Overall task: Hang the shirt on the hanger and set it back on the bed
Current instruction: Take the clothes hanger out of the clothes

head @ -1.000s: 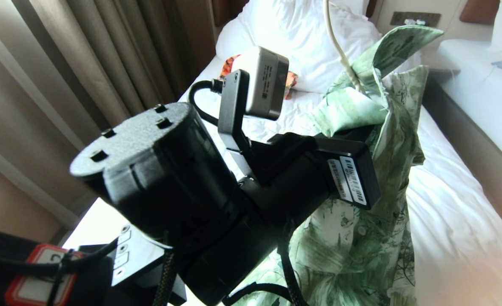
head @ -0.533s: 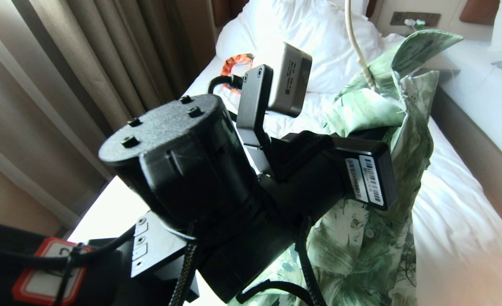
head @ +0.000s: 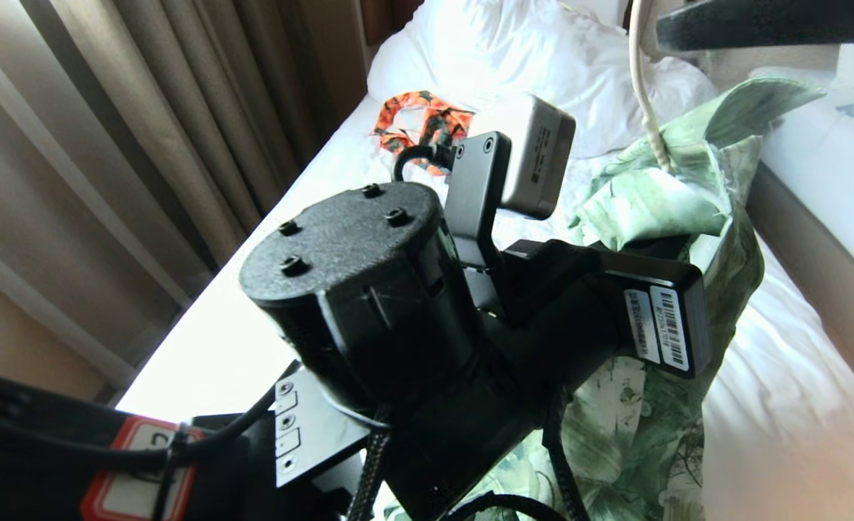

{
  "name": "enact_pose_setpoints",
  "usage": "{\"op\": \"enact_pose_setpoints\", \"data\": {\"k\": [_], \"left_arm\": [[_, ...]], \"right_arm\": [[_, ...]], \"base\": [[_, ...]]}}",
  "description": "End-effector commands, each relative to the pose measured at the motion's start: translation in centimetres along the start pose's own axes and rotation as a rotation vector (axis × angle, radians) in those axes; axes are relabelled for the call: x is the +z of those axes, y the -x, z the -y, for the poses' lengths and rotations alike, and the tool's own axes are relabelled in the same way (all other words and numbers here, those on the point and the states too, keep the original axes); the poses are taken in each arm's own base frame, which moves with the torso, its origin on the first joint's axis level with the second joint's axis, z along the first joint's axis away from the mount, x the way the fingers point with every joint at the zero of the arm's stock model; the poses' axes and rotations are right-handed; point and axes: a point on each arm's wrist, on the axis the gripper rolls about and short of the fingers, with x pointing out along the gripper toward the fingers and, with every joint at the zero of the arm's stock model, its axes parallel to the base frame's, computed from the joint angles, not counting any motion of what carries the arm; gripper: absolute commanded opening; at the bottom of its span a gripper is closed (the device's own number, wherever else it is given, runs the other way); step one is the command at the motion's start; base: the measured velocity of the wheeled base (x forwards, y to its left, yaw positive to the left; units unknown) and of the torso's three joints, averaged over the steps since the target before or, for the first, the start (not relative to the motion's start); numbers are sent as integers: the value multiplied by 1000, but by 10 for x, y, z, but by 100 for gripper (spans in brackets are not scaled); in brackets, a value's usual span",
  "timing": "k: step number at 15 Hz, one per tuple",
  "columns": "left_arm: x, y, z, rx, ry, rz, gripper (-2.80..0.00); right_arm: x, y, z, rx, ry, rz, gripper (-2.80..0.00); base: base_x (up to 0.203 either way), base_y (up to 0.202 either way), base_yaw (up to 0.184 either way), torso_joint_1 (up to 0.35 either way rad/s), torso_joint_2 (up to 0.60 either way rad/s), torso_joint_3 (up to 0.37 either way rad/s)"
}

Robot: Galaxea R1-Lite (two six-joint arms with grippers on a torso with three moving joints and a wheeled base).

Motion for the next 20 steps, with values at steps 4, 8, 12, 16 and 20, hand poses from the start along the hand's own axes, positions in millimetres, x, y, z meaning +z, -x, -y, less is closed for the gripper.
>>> {"op": "enact_pose_setpoints", "data": {"k": [4, 8, 12, 16, 20], "left_arm": [[3, -2, 0, -1, 6, 18, -280], [8, 2, -1, 4, 5, 25, -280], [11, 3, -5, 15, 3, 35, -280], [9, 5, -7, 20, 2, 29, -280], [15, 10, -9, 25, 3, 38, -280]], "right_arm": [[-10, -39, -13, 19, 10, -86, 0], [-10, -52, -11, -11, 8, -75, -280], [-12, -55, -10, -27, 4, -85, -280], [-12, -54, -9, -58, 5, -87, -280], [-12, -55, -9, -63, 5, -93, -280]], "base": [[0, 0, 0, 0, 0, 0], [0, 0, 0, 0, 0, 0], [0, 0, 0, 0, 0, 0], [0, 0, 0, 0, 0, 0], [0, 0, 0, 0, 0, 0]]}}
